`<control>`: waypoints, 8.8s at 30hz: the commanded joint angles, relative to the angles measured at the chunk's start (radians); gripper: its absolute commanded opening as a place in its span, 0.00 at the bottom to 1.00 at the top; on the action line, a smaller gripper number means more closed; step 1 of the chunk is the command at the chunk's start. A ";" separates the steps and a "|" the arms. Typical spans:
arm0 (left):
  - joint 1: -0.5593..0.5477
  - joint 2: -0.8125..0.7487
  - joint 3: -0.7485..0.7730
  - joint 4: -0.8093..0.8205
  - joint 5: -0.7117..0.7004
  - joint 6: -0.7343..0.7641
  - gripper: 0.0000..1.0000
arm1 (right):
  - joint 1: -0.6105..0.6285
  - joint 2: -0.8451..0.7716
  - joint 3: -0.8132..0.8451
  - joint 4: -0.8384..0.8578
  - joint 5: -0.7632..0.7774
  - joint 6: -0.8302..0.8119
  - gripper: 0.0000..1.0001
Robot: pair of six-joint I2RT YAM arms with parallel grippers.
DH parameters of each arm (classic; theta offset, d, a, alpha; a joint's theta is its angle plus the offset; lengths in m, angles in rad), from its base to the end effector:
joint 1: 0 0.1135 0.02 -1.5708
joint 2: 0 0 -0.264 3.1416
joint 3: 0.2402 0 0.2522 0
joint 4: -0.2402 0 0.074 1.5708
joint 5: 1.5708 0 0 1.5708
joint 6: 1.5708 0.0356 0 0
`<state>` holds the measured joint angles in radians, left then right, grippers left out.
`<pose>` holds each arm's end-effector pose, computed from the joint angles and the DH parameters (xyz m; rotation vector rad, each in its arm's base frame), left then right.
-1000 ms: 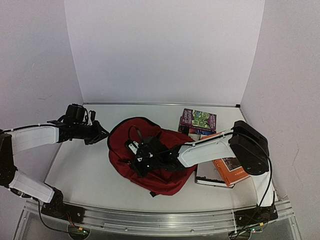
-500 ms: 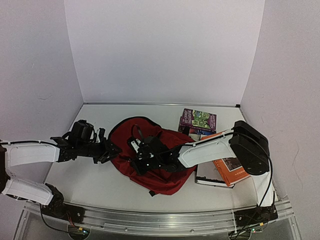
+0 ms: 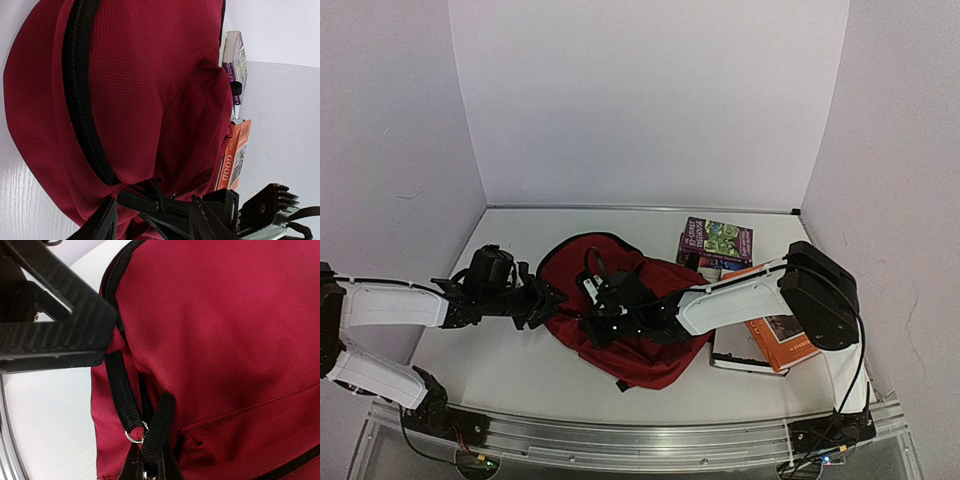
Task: Pack the student bag
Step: Unzip the student bag at the center of the board.
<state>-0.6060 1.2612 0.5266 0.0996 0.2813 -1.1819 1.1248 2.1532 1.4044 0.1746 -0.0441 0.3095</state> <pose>0.1988 -0.1498 0.1811 -0.5372 2.4422 -1.2037 0.2046 0.4315 0.1517 -0.9280 2.0801 0.8523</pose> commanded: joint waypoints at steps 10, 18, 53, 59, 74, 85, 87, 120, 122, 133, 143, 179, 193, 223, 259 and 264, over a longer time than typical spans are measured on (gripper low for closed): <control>-0.003 0.124 0.026 0.136 -0.003 -0.062 0.38 | -0.006 -0.062 -0.012 0.070 0.044 0.025 0.00; -0.003 0.163 0.033 0.162 -0.021 -0.076 0.17 | -0.006 -0.066 -0.017 0.075 0.041 0.028 0.00; 0.306 0.069 0.176 0.025 0.015 0.336 0.00 | 0.029 -0.226 -0.231 0.032 -0.003 0.041 0.00; 0.392 0.149 0.252 0.052 0.085 0.414 0.00 | 0.062 -0.284 -0.273 0.004 -0.062 0.022 0.00; 0.421 0.166 0.149 0.215 0.399 0.425 0.00 | 0.082 -0.230 0.005 -0.108 0.120 0.110 0.62; 0.418 0.071 0.065 0.209 0.390 0.385 0.00 | 0.079 0.153 0.510 -0.266 0.196 -0.039 0.80; 0.418 0.060 0.064 0.201 0.380 0.384 0.00 | 0.079 0.205 0.560 -0.282 0.205 -0.052 0.80; 0.479 0.176 0.294 -0.031 0.204 0.473 0.00 | 0.241 -0.192 0.072 -0.127 -0.109 -0.108 0.00; 0.483 0.202 0.292 -0.003 0.224 0.476 0.00 | 0.249 -0.204 0.061 -0.131 -0.124 -0.103 0.00; 0.482 0.265 0.277 0.125 0.413 0.459 0.00 | 0.249 -0.180 0.095 -0.143 0.017 0.072 0.53; 0.481 0.140 0.157 0.142 0.451 0.433 0.00 | 0.245 0.025 0.361 -0.278 0.119 0.125 0.81; 0.481 0.208 0.235 0.086 0.378 0.426 0.00 | 0.245 -0.205 0.189 -0.303 0.149 0.134 0.00; 0.416 0.506 0.412 0.214 0.410 0.393 0.00 | 0.247 -0.441 -0.065 -0.068 0.052 0.077 0.00; 0.364 0.240 0.373 -0.270 0.068 0.497 0.79 | 0.124 -0.451 -0.158 -0.098 0.420 0.412 0.00; 0.335 -0.238 0.031 -0.498 0.135 0.264 0.00 | -0.065 -0.499 -0.230 -0.127 0.482 0.499 0.00; 0.398 -0.155 0.143 -0.464 0.095 0.335 0.00 | -0.140 -0.532 -0.259 -0.166 0.485 0.498 0.00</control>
<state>-0.2662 1.0489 0.5529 -0.4014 0.4495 -0.9150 1.0575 1.7000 1.1622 0.0194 0.3504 0.8129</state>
